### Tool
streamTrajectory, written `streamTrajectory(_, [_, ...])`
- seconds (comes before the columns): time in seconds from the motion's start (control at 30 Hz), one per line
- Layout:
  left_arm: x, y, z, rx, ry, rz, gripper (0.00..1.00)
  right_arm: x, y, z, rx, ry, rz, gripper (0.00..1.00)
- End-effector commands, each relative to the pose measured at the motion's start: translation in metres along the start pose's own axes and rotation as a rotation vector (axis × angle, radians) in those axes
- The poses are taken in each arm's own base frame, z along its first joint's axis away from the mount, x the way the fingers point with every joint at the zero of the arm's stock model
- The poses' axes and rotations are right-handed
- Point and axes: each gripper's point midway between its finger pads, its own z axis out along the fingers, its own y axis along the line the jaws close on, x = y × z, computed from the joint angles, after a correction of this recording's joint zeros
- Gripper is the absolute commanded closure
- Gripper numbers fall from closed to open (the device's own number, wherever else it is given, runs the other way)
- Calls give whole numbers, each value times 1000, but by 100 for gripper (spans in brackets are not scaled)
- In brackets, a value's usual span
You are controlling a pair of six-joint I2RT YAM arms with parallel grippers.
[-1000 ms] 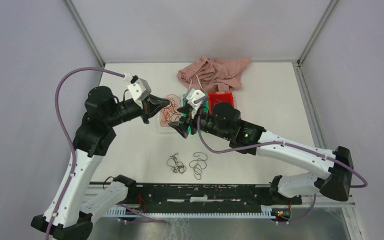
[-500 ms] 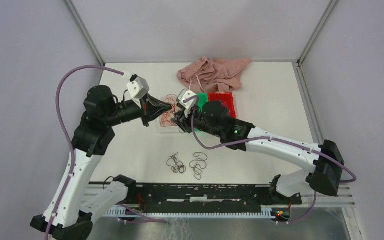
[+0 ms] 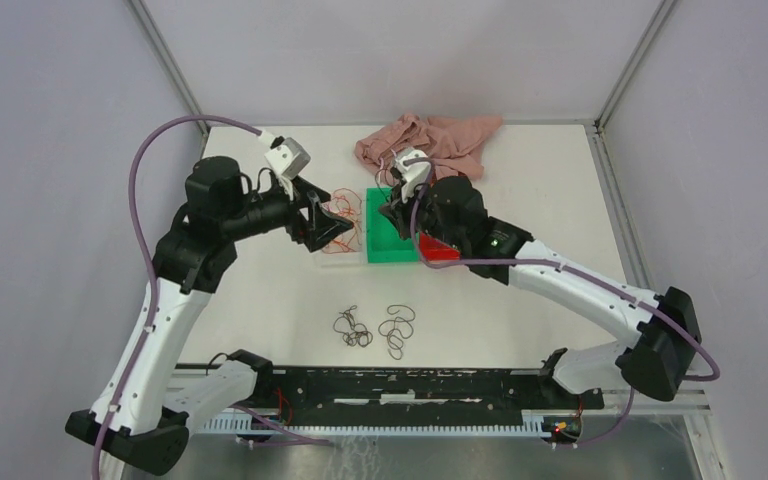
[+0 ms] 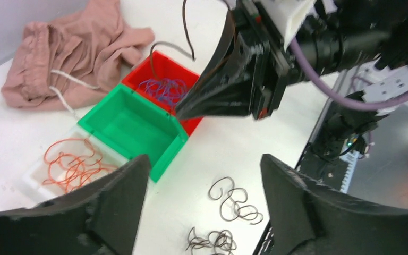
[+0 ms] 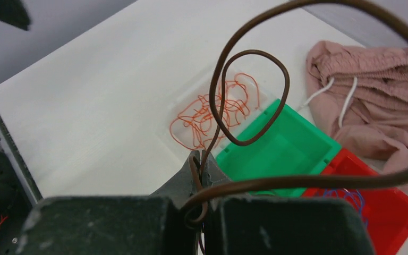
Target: Untangle the cables
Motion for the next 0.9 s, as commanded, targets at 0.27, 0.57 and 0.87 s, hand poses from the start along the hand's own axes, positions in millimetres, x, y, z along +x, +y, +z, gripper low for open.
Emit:
streamTrajectory(0.27, [-7,45,-15,-263,93,64,6,65,-50,37,115,411,177,100])
streamTrajectory(0.57, [-8,60,-21,-356,99,60,5,95,-72,91,159,420,183,100])
streamTrajectory(0.87, [-6,59,-21,-343,93,85,5,133,-88,112,219,510,294,83])
